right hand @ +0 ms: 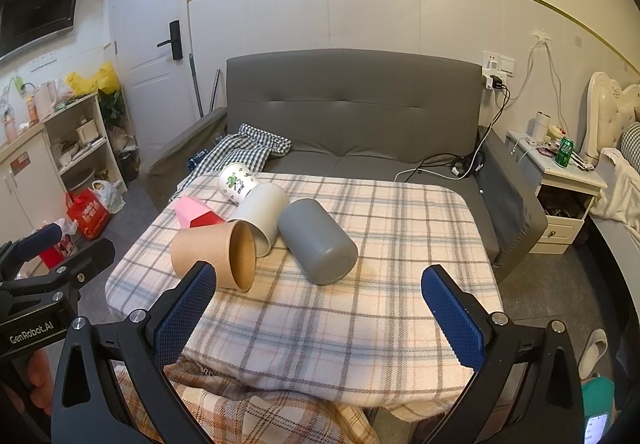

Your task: Flip cup upside down

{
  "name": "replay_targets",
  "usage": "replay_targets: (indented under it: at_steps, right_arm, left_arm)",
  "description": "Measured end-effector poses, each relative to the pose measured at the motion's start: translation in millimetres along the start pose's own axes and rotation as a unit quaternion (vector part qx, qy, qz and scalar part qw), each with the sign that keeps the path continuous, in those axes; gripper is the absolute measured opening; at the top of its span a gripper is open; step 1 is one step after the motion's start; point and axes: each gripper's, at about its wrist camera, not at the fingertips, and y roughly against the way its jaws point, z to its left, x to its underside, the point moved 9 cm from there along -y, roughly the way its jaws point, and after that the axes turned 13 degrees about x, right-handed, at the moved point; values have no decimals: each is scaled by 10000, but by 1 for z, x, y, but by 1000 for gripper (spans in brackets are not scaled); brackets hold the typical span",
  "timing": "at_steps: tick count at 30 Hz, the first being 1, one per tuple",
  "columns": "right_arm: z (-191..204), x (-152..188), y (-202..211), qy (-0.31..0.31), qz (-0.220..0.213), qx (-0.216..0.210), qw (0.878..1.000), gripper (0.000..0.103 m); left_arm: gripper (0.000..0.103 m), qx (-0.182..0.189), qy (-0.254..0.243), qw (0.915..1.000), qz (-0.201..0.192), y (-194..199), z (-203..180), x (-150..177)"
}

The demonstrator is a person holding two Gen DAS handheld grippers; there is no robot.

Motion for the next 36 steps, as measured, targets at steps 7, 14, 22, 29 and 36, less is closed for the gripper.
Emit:
replay_targets:
  at_steps: [7, 14, 22, 29, 36]
  right_arm:
    - [-2, -2, -2, 0, 6, 3, 10000, 103]
    - [-2, -1, -2, 3, 11, -3, 10000, 103]
    - [-2, -3, -2, 15, -1, -10, 10000, 103]
    - [0, 0, 0, 17, 6, -14, 10000, 103]
    - [5, -3, 0, 30, 38, -27, 10000, 103]
  left_arm:
    - [103, 6, -4, 10000, 1, 0, 0, 0]
    - [103, 9, -6, 10000, 4, 0, 0, 0]
    - [103, 3, 7, 10000, 2, 0, 0, 0]
    - [103, 5, 5, 10000, 16, -1, 0, 0]
    - [103, -3, 12, 10000, 29, -1, 1, 1]
